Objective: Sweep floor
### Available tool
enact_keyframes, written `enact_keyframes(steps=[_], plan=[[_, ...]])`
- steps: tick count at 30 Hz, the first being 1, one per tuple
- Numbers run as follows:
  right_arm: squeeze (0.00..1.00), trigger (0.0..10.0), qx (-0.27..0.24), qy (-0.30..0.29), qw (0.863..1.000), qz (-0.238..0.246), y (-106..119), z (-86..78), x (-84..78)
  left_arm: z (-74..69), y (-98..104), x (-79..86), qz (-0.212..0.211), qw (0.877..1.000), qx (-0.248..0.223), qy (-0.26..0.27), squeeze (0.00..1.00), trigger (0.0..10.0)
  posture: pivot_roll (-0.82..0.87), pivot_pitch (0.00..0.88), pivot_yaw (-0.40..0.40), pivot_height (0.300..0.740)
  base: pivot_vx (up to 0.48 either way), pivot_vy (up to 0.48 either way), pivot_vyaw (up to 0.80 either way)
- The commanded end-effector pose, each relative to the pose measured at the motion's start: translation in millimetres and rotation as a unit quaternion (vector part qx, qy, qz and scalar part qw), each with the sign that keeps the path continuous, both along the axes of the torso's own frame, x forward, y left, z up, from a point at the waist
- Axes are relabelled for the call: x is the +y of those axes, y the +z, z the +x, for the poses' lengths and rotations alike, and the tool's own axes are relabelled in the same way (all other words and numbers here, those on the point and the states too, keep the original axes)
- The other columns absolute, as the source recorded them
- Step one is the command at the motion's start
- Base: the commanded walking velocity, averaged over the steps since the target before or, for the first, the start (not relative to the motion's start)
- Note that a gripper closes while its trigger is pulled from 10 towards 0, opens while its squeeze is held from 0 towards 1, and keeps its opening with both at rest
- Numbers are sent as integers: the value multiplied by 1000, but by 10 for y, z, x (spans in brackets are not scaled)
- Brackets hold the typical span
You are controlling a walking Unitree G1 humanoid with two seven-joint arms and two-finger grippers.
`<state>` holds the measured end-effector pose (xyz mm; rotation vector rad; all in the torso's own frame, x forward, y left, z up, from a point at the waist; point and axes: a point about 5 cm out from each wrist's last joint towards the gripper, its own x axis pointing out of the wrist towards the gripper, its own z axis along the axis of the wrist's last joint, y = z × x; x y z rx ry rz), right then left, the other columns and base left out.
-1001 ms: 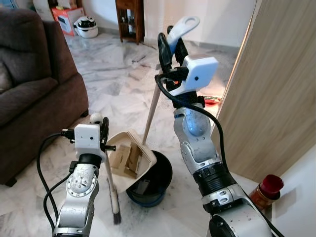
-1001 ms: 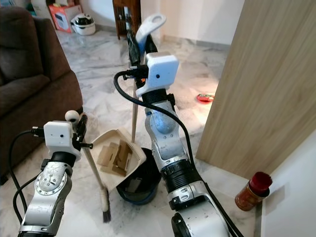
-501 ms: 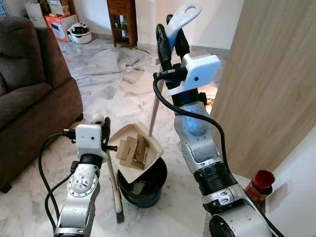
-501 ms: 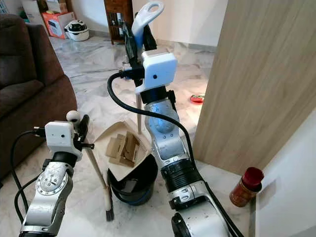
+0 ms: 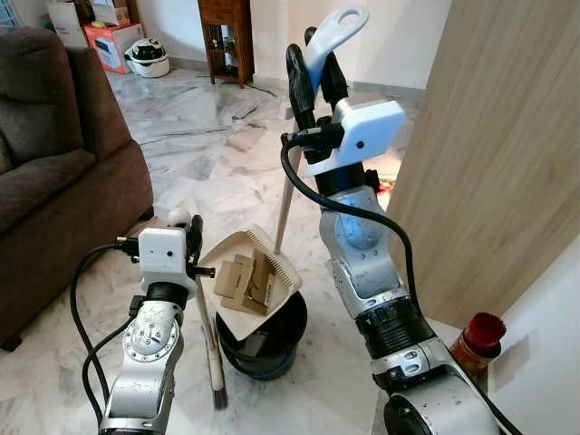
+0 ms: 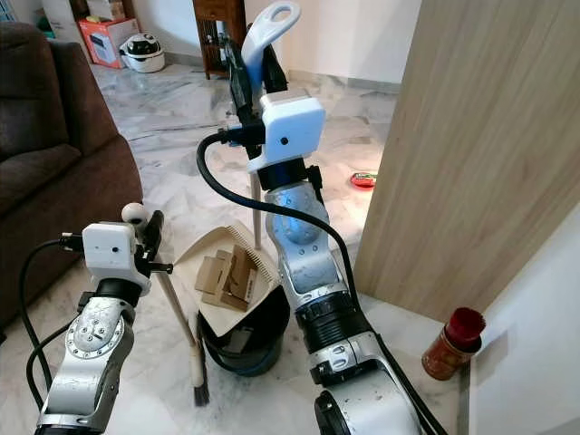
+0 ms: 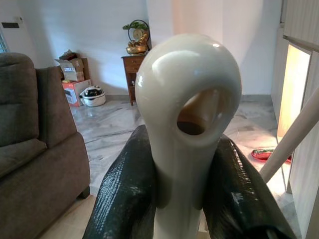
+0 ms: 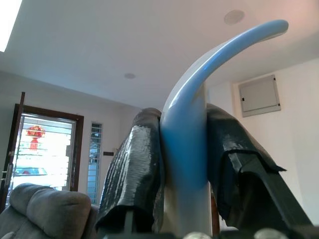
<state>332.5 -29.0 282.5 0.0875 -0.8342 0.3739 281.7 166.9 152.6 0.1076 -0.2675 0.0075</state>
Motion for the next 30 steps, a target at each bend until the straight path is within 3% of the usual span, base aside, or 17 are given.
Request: enact_keyframes(steps=[1,3,5,30], plan=[[0,10000,-53,24,998,34,245,-136,110,-11,109,-11,7,1000,-25,-3,0,10000,47,0,32,740,0,0,0],[0,10000,-179,-50,982,-22,336,-401,116,-19,90,-37,12,1000,-24,-10,0,10000,43,0,27,740,0,0,0],[0,10000,-223,-71,971,-41,343,-502,132,-23,81,-51,14,1000,-23,-12,0,10000,44,0,26,740,0,0,0],[0,10000,-196,-68,978,-24,302,-475,170,-21,85,-47,14,1000,-25,-10,0,10000,46,0,20,740,0,0,0]])
